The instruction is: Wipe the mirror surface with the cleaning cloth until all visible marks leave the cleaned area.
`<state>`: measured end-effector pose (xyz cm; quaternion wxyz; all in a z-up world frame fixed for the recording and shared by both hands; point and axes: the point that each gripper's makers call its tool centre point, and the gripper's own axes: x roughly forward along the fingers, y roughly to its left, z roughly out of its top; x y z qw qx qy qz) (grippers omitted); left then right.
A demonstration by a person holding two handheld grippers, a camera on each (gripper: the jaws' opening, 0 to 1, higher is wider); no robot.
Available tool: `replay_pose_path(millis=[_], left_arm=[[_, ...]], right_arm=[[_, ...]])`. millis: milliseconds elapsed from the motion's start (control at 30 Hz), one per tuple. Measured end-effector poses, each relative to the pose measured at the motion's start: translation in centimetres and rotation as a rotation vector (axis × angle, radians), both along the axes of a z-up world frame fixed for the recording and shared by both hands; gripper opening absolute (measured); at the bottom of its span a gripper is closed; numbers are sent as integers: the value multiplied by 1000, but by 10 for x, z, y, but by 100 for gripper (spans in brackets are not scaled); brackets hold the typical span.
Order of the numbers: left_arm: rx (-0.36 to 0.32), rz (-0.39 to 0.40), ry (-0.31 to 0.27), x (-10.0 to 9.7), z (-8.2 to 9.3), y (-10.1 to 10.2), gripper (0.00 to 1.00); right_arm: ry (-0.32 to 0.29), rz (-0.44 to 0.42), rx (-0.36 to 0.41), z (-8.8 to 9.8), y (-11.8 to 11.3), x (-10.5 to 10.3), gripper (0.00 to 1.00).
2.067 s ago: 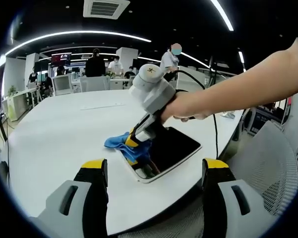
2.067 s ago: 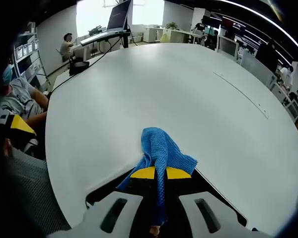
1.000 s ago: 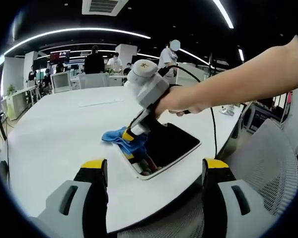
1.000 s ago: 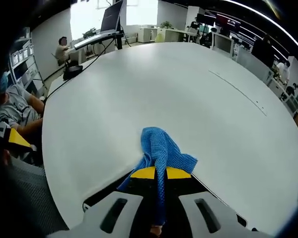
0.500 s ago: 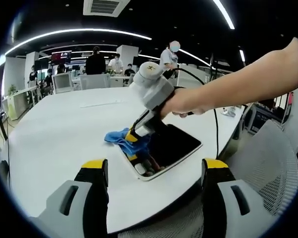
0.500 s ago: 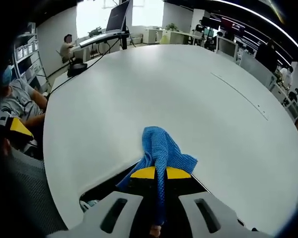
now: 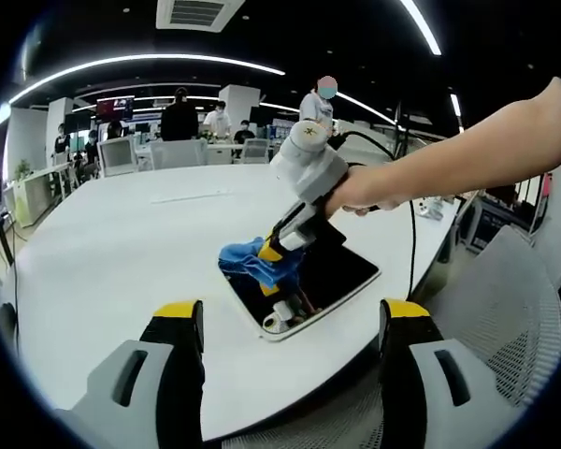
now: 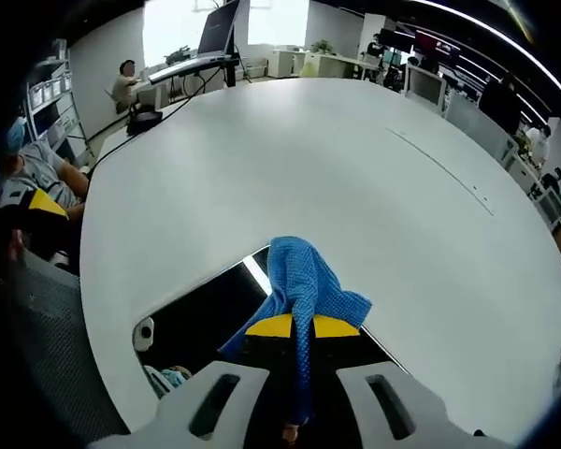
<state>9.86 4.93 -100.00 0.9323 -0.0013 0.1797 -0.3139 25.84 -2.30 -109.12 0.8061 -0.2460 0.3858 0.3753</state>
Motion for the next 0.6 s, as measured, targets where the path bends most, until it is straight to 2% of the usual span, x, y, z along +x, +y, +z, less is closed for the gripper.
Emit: replay_pose_path(millis=[267,600], left_arm=[[4,-1,4,0,-1,0,74],[0,-1,0,0,0,0,74]], right_arm=[[3,-15,4,0,-15,-2,0],[24,-29,2,2,-13,-7,0]])
